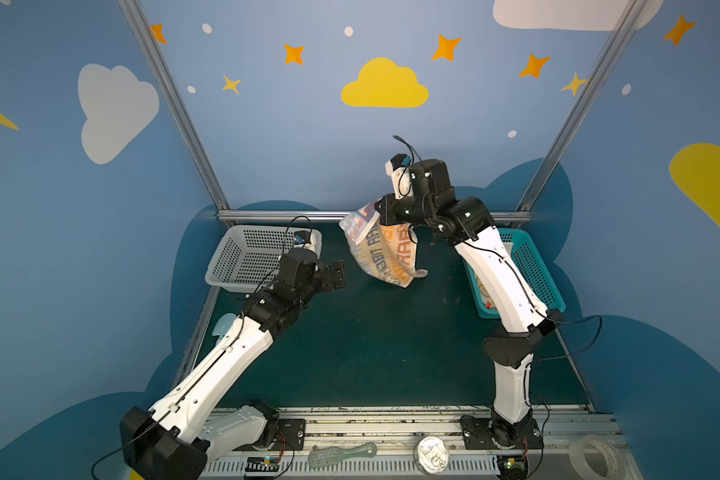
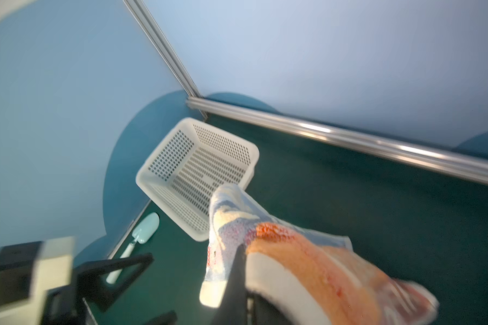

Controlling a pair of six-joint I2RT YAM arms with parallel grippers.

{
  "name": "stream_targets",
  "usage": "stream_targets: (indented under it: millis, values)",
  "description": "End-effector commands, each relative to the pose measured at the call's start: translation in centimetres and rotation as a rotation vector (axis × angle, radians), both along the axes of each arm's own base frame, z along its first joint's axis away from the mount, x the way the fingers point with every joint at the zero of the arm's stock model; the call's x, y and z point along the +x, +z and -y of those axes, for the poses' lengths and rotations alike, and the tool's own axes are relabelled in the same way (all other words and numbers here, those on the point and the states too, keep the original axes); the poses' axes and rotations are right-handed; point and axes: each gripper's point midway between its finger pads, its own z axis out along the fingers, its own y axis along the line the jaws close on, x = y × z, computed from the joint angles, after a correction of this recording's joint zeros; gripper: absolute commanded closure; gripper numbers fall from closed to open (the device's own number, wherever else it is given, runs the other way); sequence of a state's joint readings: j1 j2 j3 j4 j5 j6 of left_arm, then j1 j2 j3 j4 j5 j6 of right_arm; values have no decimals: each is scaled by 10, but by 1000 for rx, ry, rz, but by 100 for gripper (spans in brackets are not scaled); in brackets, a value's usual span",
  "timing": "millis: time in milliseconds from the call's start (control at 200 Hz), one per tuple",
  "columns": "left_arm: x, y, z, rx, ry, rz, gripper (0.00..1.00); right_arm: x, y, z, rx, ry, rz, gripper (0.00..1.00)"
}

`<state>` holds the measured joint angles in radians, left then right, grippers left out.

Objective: Fold and stack the towels
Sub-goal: 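Lift the towel out and carry it toward the left gripper, then grasp the hanging towel edge with the left gripper while the right gripper holds it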

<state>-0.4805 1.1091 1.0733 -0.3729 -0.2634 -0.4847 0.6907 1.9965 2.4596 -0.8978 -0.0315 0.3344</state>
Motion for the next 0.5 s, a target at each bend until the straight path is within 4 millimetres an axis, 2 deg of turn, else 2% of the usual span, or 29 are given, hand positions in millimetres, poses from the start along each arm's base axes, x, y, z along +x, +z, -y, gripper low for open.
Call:
stream_targets:
  millis: [0, 120, 330, 426, 496]
  values:
    - [-2, -10, -11, -32, 47, -27, 0, 8, -59, 3, -50, -45, -142, 100]
    - [-4, -28, -2, -60, 15, -87, 0, 6, -120, 15, -82, -85, -286, 100]
    - [-5, -65, 18, -122, -38, -207, 0, -31, -237, 34, -128, -113, -583, 100]
    - [-6, -79, 26, -162, -54, -257, 1, -49, -278, 47, -205, -162, -733, 100]
    - [-7, -90, 34, -193, -68, -294, 0, -57, -298, 52, -241, -156, -797, 100]
